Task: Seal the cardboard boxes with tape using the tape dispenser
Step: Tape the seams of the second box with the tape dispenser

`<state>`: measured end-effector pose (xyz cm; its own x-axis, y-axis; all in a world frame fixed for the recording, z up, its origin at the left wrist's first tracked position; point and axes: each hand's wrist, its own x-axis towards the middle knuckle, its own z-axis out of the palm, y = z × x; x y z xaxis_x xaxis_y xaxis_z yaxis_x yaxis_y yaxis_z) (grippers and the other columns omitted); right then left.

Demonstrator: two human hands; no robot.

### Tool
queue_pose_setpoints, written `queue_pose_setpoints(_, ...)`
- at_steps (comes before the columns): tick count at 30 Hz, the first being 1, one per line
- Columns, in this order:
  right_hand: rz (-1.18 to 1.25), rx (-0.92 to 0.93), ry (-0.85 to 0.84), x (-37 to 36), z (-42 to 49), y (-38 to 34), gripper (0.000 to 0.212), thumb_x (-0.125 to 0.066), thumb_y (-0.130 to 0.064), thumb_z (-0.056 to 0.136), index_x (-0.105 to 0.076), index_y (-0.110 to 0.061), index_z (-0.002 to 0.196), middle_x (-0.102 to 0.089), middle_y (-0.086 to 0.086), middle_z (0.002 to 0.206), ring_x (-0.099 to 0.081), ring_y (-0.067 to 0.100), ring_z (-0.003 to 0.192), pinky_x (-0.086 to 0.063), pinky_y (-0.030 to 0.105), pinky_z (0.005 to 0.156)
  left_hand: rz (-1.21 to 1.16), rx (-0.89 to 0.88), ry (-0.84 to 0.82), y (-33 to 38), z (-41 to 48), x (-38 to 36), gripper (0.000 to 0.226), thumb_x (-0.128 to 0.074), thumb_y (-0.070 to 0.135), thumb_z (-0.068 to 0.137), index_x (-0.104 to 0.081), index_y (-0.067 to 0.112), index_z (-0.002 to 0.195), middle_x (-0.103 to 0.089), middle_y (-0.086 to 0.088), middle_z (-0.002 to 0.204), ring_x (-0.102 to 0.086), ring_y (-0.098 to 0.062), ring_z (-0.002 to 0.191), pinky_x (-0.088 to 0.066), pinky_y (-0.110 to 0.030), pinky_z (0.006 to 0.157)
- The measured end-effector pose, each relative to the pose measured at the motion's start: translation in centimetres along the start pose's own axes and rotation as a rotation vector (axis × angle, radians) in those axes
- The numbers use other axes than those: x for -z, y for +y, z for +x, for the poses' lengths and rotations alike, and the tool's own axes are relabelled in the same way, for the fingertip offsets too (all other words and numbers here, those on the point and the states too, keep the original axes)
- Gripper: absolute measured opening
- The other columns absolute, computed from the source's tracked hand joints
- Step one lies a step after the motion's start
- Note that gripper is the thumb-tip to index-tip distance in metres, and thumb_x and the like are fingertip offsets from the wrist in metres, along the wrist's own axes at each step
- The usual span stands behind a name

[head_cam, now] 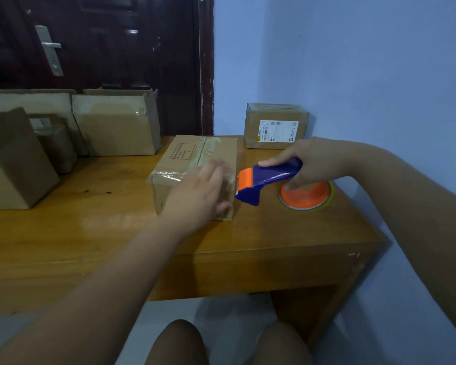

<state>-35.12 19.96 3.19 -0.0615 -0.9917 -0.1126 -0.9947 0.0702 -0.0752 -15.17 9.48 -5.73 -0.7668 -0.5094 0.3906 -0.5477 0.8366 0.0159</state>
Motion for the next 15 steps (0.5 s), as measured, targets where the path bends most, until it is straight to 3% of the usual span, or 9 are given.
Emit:
queue_pose_setpoints(2,0.021,-0.014,-0.022,0.4,0.3,-0.1,0.061,-0.069,-0.028,0.087,-0.041,-0.049,0.136,-0.052,-0.015,0.097,-0.047,0.006,0.083,-0.034,0.025,0.077,-0.017,-0.062,0.009,1.0,0.5,-0.8,0.072,-0.062,0.051,0.081,-0.037,0.019,0.14,-0.046,-0.001,0.138,-0.044,-0.019,0.126,-0.035,-0.031,0.102)
queue_pose_setpoints(5,0.103,-0.029,-0.052,0.8,0.9,0.0,0.055,-0.071,-0.025,0.085,-0.05,-0.046,0.131,-0.049,-0.026,0.091,-0.048,0.001,0.081,-0.033,0.024,0.076,-0.053,-0.056,0.132,1.4,0.7,-1.9,0.059,-0.055,0.052,0.077,-0.06,0.012,0.12,-0.065,-0.006,0.113,-0.059,-0.025,0.106,-0.041,-0.04,0.094)
queue_pose_setpoints(8,0.2,-0.049,-0.114,1.3,1.6,0.2,0.051,-0.072,-0.022,0.084,-0.057,-0.042,0.128,-0.053,-0.027,0.097,-0.05,0.0,0.089,-0.034,0.025,0.086,-0.06,-0.063,0.223,1.1,0.7,-2.8,0.053,-0.05,0.049,0.08,-0.065,0.009,0.112,-0.068,-0.008,0.106,-0.063,-0.027,0.101,-0.041,-0.042,0.094)
queue_pose_setpoints(11,0.373,-0.107,-0.214,1.4,2.1,0.7,0.043,-0.071,-0.018,0.083,-0.064,-0.034,0.122,-0.064,-0.015,0.106,-0.057,0.011,0.102,-0.042,0.03,0.097,-0.082,-0.08,0.187,0.5,0.9,-2.9,0.056,-0.048,0.053,0.079,-0.067,0.011,0.111,-0.068,-0.007,0.109,-0.063,-0.027,0.104,-0.04,-0.043,0.096)
queue_pose_setpoints(13,0.563,-0.158,-0.313,0.8,2.3,1.7,0.036,-0.07,-0.012,0.083,-0.069,-0.022,0.117,-0.068,-0.003,0.091,-0.061,0.013,0.081,-0.049,0.027,0.079,-0.096,-0.077,0.143,0.3,1.0,-2.5,0.063,-0.046,0.06,0.079,-0.064,0.014,0.118,-0.066,-0.005,0.116,-0.06,-0.024,0.11,-0.037,-0.041,0.099)
queue_pose_setpoints(15,0.69,-0.194,-0.404,-0.2,2.2,2.8,0.026,-0.073,-0.015,0.079,-0.071,-0.014,0.105,-0.061,0.005,0.077,-0.054,0.009,0.059,-0.046,0.02,0.055,-0.101,-0.058,0.081,0.4,1.1,-1.8,0.073,-0.046,0.066,0.075,-0.056,0.018,0.129,-0.06,0.0,0.127,-0.053,-0.018,0.12,-0.031,-0.036,0.106)
